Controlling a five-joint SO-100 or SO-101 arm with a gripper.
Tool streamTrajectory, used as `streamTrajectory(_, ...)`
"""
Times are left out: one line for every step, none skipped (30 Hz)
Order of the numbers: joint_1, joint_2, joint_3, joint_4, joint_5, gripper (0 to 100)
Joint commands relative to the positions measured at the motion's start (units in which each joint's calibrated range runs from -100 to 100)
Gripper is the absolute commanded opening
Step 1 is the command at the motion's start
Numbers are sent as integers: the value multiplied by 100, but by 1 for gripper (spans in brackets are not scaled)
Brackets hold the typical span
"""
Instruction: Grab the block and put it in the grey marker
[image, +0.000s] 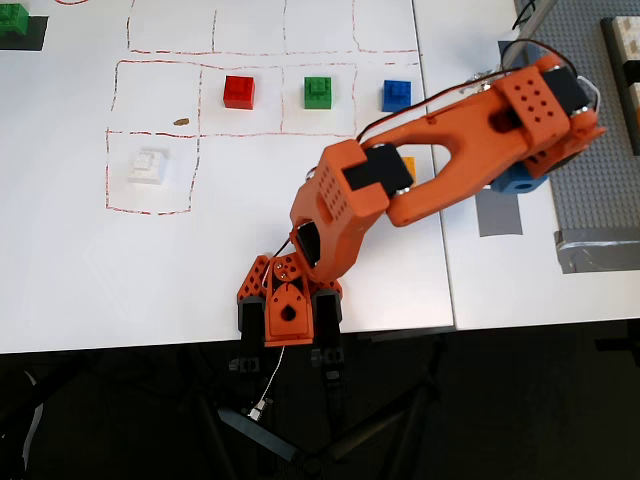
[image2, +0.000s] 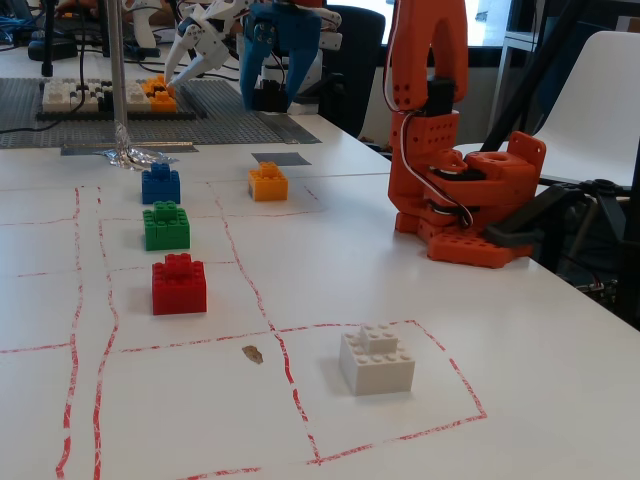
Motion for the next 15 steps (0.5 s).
streamTrajectory(357,-66,-629,-405,132,0)
streamTrajectory(428,71,-692,-503,147,0)
streamTrajectory(490,218,-774,-593,161,0)
streamTrajectory(551,356,-847,-666,181,0)
streamTrajectory(604,468,-910,-723,215,0)
streamTrajectory(657,580,-964,-805,244,0)
streamTrajectory(710,683,-1001,-895,278,0)
streamTrajectory(754,778,-1028,-952,342,0)
streamTrajectory(790,847,-1028,-1025,376,0)
streamTrajectory(834,916,-1028,-1091,396,0)
streamTrajectory(860,976,-1028,-1123,440,0)
streamTrajectory(887,1019,-1019,-1156,469,0)
streamTrajectory(904,1054,-1001,-1213,474,0)
streamTrajectory(922,1088,-974,-1270,479,0)
streamTrajectory(931,1123,-937,-1327,488,0)
